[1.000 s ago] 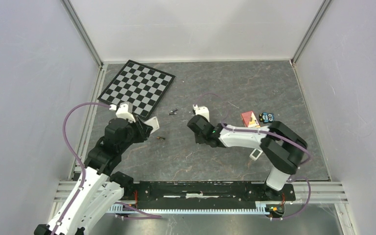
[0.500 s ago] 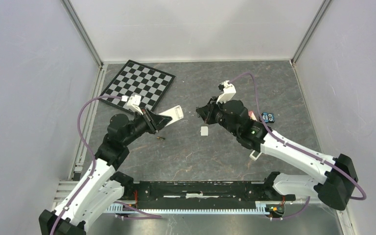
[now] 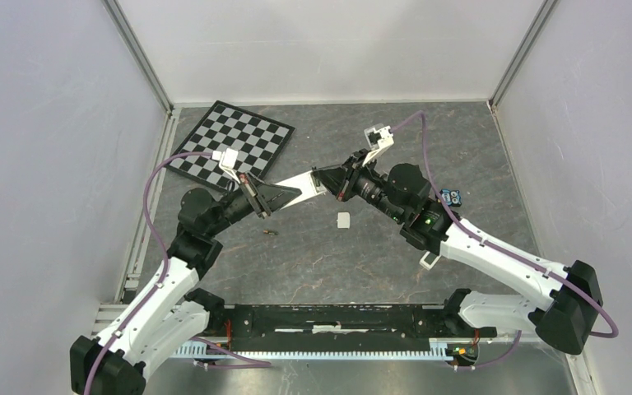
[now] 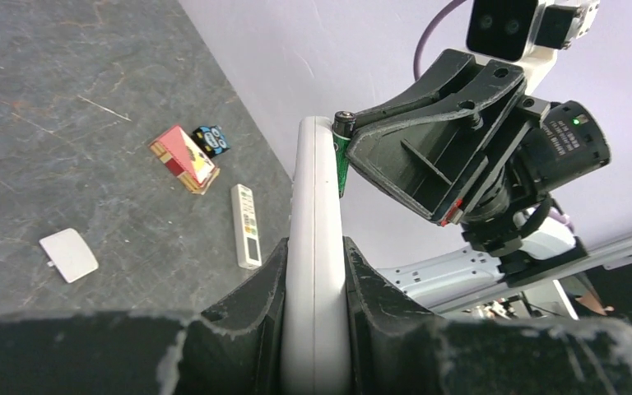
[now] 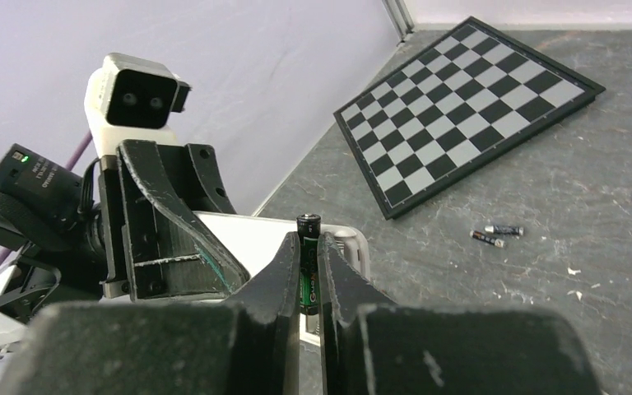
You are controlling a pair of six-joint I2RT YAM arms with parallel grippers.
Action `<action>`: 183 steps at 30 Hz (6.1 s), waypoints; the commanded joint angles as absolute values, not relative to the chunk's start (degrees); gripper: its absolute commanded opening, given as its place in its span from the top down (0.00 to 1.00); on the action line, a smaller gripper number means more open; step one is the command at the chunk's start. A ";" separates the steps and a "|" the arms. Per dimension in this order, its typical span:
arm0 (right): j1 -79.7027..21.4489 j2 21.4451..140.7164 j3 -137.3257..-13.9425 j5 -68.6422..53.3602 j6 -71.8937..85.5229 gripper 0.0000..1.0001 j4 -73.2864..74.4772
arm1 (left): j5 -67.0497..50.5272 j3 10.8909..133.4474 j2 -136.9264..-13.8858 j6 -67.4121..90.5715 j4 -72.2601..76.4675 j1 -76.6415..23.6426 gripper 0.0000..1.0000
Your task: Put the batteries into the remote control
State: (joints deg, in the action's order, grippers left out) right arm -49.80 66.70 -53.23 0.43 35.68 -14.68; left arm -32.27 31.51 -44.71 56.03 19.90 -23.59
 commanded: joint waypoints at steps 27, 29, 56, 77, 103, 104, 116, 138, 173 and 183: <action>-49.76 62.67 -48.63 0.49 31.93 0.92 -21.27 | -33.35 30.66 -45.61 75.09 30.89 -23.50 0.98; -49.82 62.99 -48.51 0.14 32.08 0.92 -21.35 | -33.70 30.79 -45.66 75.00 31.06 -23.52 0.98; -49.83 65.17 -46.67 -2.37 37.15 0.75 -21.14 | -33.28 31.20 -43.77 74.95 32.07 -23.56 0.98; -49.79 66.43 -49.23 1.12 28.80 0.73 -17.44 | -33.66 31.96 -43.99 74.87 30.49 -23.54 0.98; -50.01 66.13 -45.04 4.72 32.77 0.85 -26.78 | -30.90 29.58 -43.25 84.81 37.28 -23.55 0.98; -50.02 66.02 -44.58 4.75 32.74 0.85 -27.42 | -30.77 29.46 -43.07 85.48 37.62 -23.54 0.98; -50.79 68.97 -45.74 4.22 33.90 0.83 -29.65 | -31.50 29.28 -43.39 85.81 39.05 -23.58 0.98; -53.85 70.16 -45.93 8.33 32.95 0.77 -26.54 | -30.06 28.56 -44.23 88.27 43.66 -23.57 0.98; -53.33 62.29 -55.41 15.00 52.83 0.02 -2.48 | -29.32 26.72 -43.22 74.60 41.22 -23.55 0.98; -53.00 63.13 -50.23 5.42 63.67 0.02 -16.86 | -29.28 26.53 -43.05 72.21 39.08 -23.53 0.98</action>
